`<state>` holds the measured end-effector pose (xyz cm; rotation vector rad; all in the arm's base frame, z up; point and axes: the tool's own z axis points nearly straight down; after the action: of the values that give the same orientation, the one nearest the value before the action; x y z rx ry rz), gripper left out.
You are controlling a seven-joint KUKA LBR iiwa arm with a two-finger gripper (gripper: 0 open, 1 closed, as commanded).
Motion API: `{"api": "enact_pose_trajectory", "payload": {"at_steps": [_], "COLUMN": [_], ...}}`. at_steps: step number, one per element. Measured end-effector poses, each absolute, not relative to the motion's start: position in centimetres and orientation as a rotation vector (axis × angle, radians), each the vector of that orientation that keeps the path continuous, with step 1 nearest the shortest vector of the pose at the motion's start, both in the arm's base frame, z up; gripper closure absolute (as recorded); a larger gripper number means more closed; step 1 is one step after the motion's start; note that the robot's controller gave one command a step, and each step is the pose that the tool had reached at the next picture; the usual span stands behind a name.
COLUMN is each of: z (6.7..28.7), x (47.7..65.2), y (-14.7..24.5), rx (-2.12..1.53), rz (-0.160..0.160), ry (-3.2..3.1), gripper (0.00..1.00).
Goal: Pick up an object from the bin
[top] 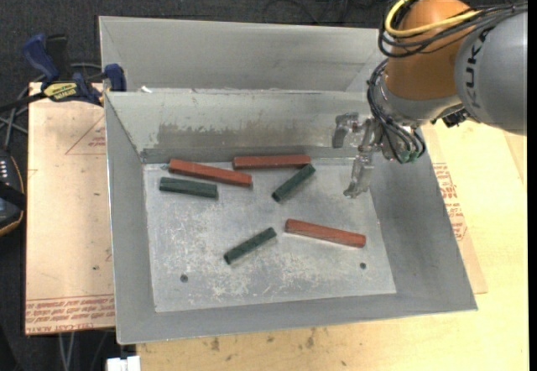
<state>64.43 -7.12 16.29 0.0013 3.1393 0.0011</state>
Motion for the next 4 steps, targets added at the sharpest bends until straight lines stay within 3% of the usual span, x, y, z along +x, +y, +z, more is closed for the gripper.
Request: {"api": "enact_pose_trajectory", "payload": {"at_steps": [1,2,3,4], "z": [10.0,6.7,9.9,7.5], "x": [59.8,58.0,56.5,57.7], "y": [-4.5,-3.9,-4.1,-3.9], "rx": [0.137,0.127,0.239,0.148], "rz": [0.002,0.003,0.002,0.001], "ry": [3.135,3.141,3.133,3.135], "gripper": [0.00,0.00,0.00,0.00]}}
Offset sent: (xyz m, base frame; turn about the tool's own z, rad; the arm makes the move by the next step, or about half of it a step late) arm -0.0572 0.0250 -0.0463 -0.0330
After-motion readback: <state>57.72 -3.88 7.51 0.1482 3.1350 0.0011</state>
